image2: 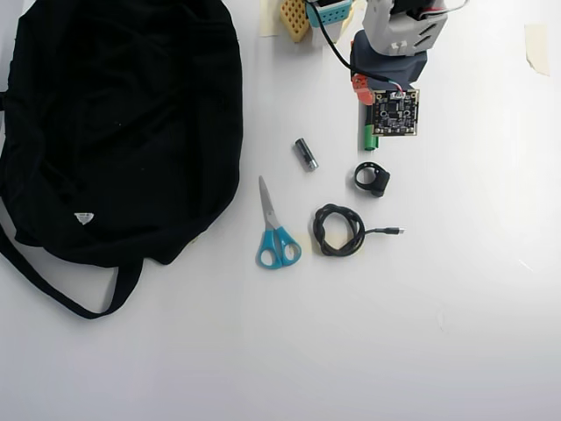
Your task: Put the green marker into the black bag
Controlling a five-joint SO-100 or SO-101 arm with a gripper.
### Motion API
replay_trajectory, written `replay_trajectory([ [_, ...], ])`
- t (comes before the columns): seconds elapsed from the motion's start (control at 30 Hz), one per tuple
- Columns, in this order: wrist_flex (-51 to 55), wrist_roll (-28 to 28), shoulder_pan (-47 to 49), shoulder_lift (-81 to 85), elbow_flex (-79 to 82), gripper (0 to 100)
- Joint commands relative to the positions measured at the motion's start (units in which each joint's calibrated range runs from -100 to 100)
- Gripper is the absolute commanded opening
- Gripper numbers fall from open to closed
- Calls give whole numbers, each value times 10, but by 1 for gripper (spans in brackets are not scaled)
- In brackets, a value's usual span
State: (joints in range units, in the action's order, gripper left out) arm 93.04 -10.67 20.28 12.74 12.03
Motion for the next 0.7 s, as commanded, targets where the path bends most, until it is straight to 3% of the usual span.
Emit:
replay_trajectory([
  [0.0,-1,-18,28,17,-2,3],
  [0.43,4,-85,86,18,72,3],
  [0.67,-1,-89,97,18,76,4],
])
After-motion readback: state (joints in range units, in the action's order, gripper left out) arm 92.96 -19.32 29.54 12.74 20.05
